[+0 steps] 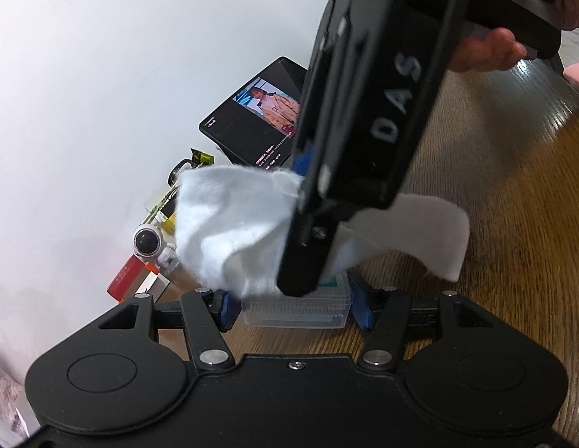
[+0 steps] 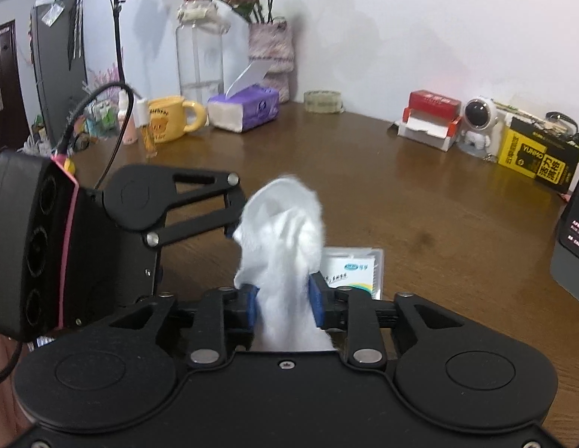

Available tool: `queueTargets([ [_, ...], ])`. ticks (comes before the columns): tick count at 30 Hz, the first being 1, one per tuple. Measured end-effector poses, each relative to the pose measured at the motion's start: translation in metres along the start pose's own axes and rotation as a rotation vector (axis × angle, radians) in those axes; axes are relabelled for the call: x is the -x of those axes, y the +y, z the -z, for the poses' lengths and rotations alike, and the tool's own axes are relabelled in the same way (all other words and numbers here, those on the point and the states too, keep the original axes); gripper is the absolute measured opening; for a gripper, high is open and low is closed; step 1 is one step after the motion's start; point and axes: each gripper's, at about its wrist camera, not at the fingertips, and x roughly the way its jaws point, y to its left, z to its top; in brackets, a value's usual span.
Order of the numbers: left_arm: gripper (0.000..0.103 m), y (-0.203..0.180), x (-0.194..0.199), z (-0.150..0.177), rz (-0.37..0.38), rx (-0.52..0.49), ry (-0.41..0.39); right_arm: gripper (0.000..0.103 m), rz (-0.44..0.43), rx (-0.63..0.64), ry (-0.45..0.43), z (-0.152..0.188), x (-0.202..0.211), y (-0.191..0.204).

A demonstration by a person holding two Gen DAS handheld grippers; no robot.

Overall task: Clean container
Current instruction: 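Wipe the white cloth across the clear box lid held by the left gripper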

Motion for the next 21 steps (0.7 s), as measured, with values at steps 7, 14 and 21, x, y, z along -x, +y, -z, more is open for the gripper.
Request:
queueTargets([
  [7,0.057,-0.004,0.005,0.019,0.0,-0.001,0.0,0.013,-0.021,-0.042,-0.032,0.0,0.002,-0.003],
  [14,0.057,-0.009,0.009,0.04,-0.003,-0.004,-0.003,0.009,-0.039,-0.043,0.032,0.001,-0.005,-0.003],
  [21,0.057,-0.001,-0.001,0.039,-0.01,-0.017,-0.012,0.009,-0.017,-0.011,0.053,-0.002,-0.002,0.004],
])
